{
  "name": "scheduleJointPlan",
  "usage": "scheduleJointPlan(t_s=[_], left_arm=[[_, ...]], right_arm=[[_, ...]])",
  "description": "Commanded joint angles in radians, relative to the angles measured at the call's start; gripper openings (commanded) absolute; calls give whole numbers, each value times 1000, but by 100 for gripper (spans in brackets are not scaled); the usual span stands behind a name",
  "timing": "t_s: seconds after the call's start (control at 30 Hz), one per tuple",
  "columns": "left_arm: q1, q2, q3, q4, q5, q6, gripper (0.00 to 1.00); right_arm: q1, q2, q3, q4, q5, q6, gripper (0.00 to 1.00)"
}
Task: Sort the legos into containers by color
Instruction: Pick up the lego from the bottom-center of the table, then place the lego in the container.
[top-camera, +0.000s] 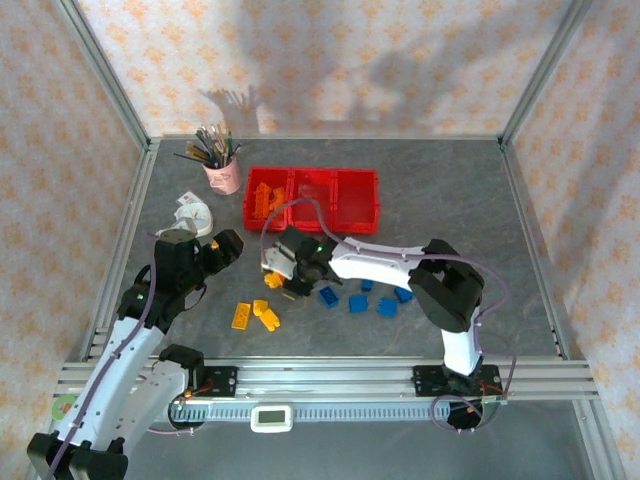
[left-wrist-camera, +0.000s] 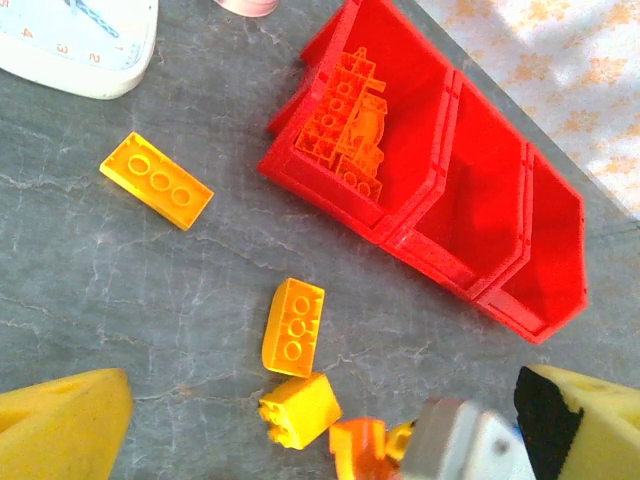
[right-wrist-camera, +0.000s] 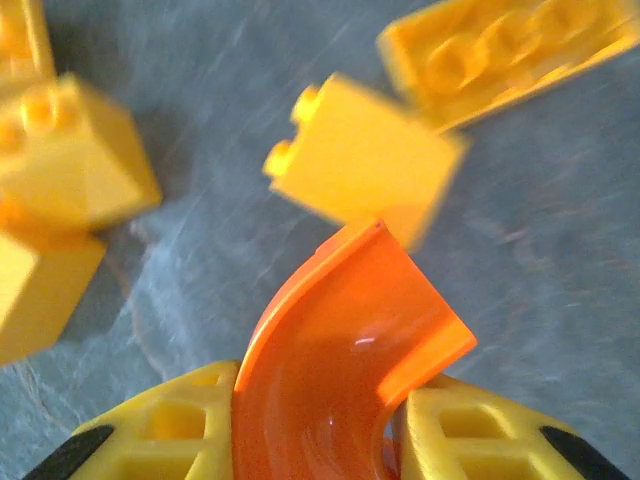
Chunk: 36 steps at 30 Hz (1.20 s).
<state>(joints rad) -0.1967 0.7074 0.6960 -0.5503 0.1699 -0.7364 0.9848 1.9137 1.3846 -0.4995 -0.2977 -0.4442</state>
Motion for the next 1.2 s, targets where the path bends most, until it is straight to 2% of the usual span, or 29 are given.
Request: scheduleJointPlan(t_s=[0.0, 0.17, 0.33, 0.47, 0.67, 0.73, 0.87, 0.97, 1.17], left_arm=[[-2, 28, 48, 30, -42, -2, 99], [8, 78, 78, 65, -60, 9, 99], [29, 111, 87, 89, -99, 15, 99], [54, 135, 87, 94, -108, 20, 99], [72, 145, 69, 122, -102, 17, 99], [75, 151, 69, 125, -100, 17, 99], [77, 156, 69, 132, -93, 19, 99], [78, 159, 66, 130, -94, 17, 99], [79, 152, 42, 129, -101, 8, 99]], right_arm=[[-38, -22, 95, 28, -32, 60, 27], [-74, 87, 250, 27, -44, 105, 27], [-120, 178, 375, 95, 12, 210, 28], [-141, 252, 461, 165, 83, 278, 29], [-153, 402, 653, 175, 208, 320, 32], [-154, 439, 708, 176, 239, 325, 37], [-154, 478, 813, 145, 288, 336, 56], [-154, 428, 792, 159, 282, 336, 65], [-154, 222, 559, 225, 239, 393, 72]])
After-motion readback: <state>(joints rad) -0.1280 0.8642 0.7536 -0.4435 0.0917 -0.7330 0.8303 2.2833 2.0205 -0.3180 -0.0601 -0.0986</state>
